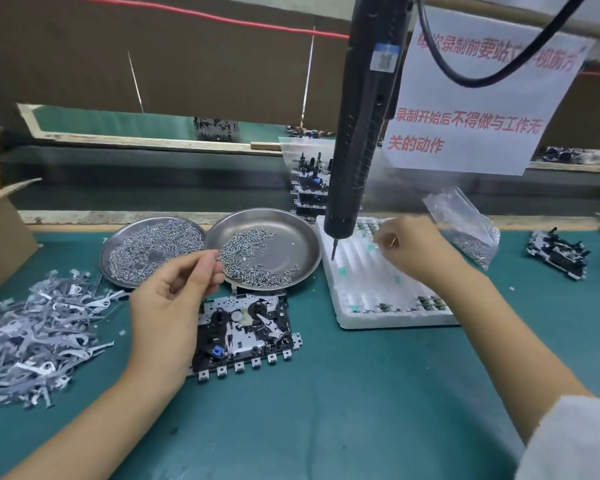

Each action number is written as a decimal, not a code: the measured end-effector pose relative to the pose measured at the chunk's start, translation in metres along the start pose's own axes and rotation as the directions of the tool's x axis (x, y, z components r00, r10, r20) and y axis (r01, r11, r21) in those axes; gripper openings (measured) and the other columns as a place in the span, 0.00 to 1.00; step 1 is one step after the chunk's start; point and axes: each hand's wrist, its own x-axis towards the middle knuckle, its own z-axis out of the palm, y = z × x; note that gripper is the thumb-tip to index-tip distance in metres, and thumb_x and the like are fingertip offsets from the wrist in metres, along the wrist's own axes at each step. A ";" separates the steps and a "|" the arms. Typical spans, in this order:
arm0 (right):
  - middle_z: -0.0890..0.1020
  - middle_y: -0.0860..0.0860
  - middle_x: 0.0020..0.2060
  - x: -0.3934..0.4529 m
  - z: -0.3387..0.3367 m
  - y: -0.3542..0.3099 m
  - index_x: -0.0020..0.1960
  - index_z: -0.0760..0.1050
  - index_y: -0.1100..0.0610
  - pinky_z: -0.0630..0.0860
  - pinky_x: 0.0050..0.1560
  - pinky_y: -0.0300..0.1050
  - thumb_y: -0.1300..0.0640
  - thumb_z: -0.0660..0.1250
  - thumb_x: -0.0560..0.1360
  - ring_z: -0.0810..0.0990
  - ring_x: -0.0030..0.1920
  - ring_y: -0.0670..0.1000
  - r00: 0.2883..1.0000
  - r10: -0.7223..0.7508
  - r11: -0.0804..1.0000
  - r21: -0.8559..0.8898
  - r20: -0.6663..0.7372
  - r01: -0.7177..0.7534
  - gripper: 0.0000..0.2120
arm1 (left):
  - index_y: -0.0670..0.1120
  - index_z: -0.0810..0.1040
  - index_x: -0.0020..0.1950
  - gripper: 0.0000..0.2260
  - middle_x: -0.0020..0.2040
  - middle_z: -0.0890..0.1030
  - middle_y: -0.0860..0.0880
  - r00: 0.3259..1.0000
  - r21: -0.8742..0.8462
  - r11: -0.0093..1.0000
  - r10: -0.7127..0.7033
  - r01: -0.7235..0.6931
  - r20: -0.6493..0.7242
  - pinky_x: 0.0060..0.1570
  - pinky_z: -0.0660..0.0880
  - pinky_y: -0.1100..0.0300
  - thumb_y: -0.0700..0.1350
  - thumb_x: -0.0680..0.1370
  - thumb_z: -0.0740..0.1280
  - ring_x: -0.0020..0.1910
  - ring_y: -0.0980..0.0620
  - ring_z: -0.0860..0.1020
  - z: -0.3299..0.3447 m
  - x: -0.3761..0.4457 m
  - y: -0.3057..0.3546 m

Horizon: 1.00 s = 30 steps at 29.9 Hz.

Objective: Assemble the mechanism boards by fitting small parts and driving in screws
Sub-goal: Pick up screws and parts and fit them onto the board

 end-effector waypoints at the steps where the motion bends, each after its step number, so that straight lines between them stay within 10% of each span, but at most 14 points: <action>1: 0.82 0.55 0.48 0.007 0.004 0.009 0.53 0.81 0.62 0.69 0.46 0.39 0.71 0.61 0.74 0.73 0.42 0.49 0.998 0.046 0.999 -0.026 0.035 -0.046 0.13 | 0.50 0.81 0.46 0.04 0.38 0.84 0.54 1.000 -0.005 1.000 0.001 -0.001 0.000 0.42 0.75 0.72 0.45 0.74 0.67 0.38 0.61 0.81 0.000 0.000 0.000; 21: 0.81 0.52 0.48 0.021 0.022 0.038 0.55 0.75 0.56 0.63 0.35 0.44 0.69 0.60 0.71 0.79 0.48 0.56 0.985 -0.167 0.816 -0.567 -0.039 0.116 0.16 | 0.48 0.81 0.47 0.07 0.39 0.84 0.54 0.998 0.052 0.998 0.015 -0.018 0.068 0.41 0.75 0.72 0.46 0.71 0.68 0.39 0.60 0.81 0.002 -0.007 0.000; 26: 0.80 0.52 0.49 0.019 0.013 0.035 0.54 0.76 0.59 0.66 0.36 0.43 0.70 0.59 0.72 0.76 0.44 0.54 0.987 -0.149 0.888 -0.447 -0.063 0.105 0.14 | 0.48 0.82 0.48 0.08 0.41 0.85 0.53 0.997 0.053 0.999 -0.006 0.002 0.074 0.43 0.76 0.71 0.44 0.70 0.70 0.42 0.58 0.83 0.001 -0.007 0.000; 30: 0.81 0.49 0.38 -0.008 -0.011 0.008 0.40 0.81 0.56 0.73 0.36 0.35 0.69 0.67 0.71 0.78 0.36 0.46 0.996 -0.073 0.991 0.109 -0.052 0.078 0.09 | 0.50 0.83 0.47 0.09 0.41 0.85 0.53 0.995 0.068 0.998 0.004 -0.011 0.100 0.44 0.75 0.71 0.45 0.68 0.71 0.42 0.58 0.82 0.003 -0.009 0.001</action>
